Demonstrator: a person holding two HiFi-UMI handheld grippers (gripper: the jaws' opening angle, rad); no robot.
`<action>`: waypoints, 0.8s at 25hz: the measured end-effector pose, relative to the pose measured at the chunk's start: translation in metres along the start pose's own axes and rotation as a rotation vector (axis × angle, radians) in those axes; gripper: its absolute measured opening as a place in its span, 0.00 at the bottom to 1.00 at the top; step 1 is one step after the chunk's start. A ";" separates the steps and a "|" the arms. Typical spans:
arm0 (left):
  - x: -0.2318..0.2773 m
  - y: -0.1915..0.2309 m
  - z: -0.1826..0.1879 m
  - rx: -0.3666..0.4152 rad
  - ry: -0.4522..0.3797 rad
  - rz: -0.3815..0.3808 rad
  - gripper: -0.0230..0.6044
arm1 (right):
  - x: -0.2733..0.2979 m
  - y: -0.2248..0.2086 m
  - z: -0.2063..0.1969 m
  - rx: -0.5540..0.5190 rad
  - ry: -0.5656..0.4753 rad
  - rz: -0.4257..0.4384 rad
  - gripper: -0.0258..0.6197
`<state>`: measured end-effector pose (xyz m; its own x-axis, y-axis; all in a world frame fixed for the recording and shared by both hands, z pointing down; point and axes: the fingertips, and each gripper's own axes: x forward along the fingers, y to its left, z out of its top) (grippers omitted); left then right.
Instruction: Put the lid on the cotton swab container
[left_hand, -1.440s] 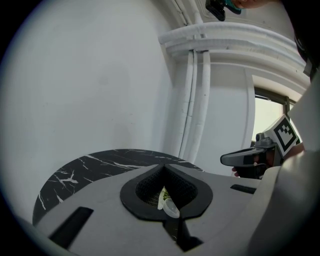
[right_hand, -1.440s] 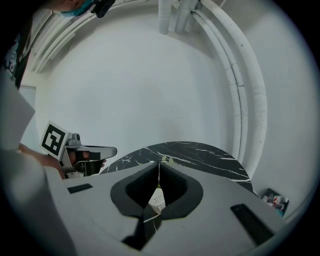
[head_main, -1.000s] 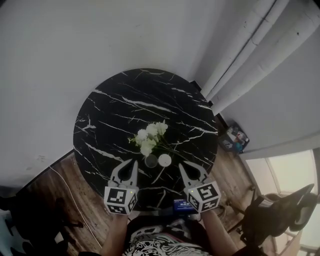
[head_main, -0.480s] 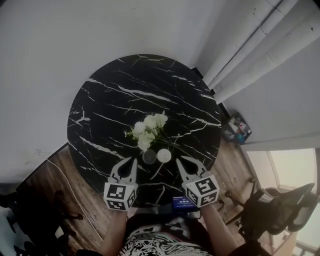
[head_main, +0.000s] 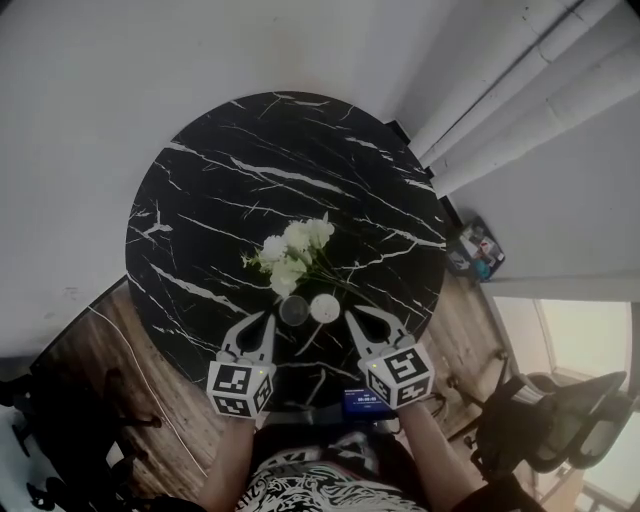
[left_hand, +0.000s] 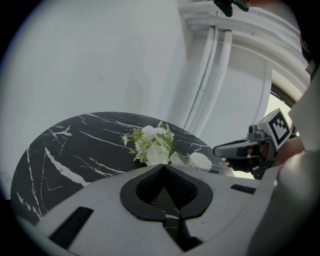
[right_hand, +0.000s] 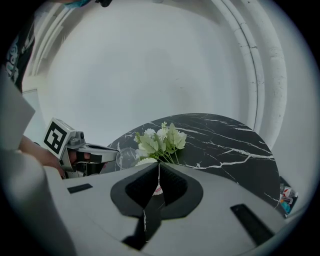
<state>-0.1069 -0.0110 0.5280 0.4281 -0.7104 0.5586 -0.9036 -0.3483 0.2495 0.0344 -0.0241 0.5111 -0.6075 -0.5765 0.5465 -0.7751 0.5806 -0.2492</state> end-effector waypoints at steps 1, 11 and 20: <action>0.001 0.000 -0.001 -0.003 0.002 0.000 0.06 | 0.002 0.000 -0.001 0.001 0.005 0.005 0.07; 0.006 -0.004 -0.004 -0.019 0.014 -0.011 0.06 | 0.015 0.006 -0.015 0.002 0.062 0.053 0.07; 0.008 -0.004 0.003 -0.027 -0.005 -0.014 0.06 | 0.018 0.016 -0.017 -0.049 0.071 0.084 0.07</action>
<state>-0.0995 -0.0174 0.5290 0.4408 -0.7085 0.5511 -0.8975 -0.3418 0.2786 0.0138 -0.0155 0.5306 -0.6548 -0.4831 0.5812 -0.7115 0.6534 -0.2585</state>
